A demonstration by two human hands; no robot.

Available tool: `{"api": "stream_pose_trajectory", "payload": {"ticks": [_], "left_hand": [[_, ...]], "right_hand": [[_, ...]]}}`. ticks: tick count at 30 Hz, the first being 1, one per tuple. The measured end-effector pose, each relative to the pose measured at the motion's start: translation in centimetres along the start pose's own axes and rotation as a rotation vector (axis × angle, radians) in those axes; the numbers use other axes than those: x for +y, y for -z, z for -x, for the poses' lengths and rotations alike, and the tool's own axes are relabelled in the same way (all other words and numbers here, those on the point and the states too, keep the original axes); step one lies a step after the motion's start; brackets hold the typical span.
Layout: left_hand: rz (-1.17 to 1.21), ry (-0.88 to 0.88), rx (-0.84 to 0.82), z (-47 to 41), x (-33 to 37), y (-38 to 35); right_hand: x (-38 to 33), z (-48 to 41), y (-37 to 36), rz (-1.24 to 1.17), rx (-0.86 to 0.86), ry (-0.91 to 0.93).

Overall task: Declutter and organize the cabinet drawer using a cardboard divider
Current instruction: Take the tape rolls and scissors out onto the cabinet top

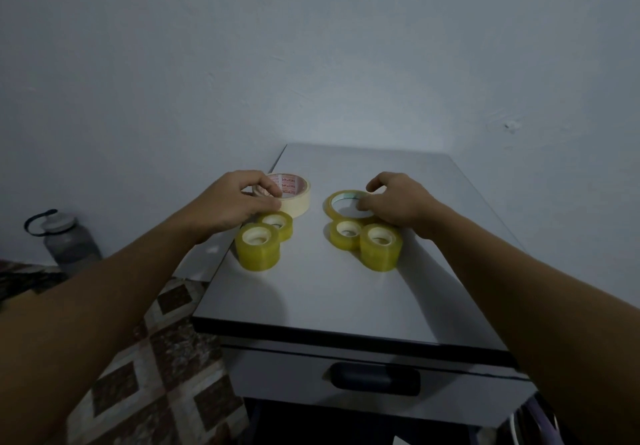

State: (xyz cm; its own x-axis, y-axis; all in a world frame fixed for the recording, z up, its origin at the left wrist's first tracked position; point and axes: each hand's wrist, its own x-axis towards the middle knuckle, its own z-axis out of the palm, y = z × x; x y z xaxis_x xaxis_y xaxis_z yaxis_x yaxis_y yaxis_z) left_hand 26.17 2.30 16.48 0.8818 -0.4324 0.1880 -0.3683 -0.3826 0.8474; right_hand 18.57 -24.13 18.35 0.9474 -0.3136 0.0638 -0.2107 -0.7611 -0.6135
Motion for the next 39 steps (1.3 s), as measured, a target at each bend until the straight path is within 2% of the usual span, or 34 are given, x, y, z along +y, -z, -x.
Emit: {"api": "stream_pose_trajectory", "payload": {"ticks": [5,18,22,29,35,39], "left_hand": [[0.044,0.023,0.019,0.6,0.0,0.2],[-0.068,0.014,0.163,6.2,2.7,1.6],[-0.079,-0.026,0.175,9.6,3.9,2.0],[0.002,-0.059,0.247,15.9,4.5,1.9],[0.075,-0.013,0.232,21.5,3.7,-1.3],[0.055,0.029,0.127,25.1,2.5,-4.4]], "right_hand": [[0.2,0.5,0.3,-0.046,-0.012,0.016],[0.4,5.6,1.8,-0.186,-0.067,0.005],[1.1,8.6,2.8,-0.192,0.008,0.028],[3.6,17.5,4.6,-0.277,0.252,0.085],[6.3,25.1,3.1,-0.371,0.297,0.037],[7.9,28.3,0.3,-0.315,0.268,0.042]]}}
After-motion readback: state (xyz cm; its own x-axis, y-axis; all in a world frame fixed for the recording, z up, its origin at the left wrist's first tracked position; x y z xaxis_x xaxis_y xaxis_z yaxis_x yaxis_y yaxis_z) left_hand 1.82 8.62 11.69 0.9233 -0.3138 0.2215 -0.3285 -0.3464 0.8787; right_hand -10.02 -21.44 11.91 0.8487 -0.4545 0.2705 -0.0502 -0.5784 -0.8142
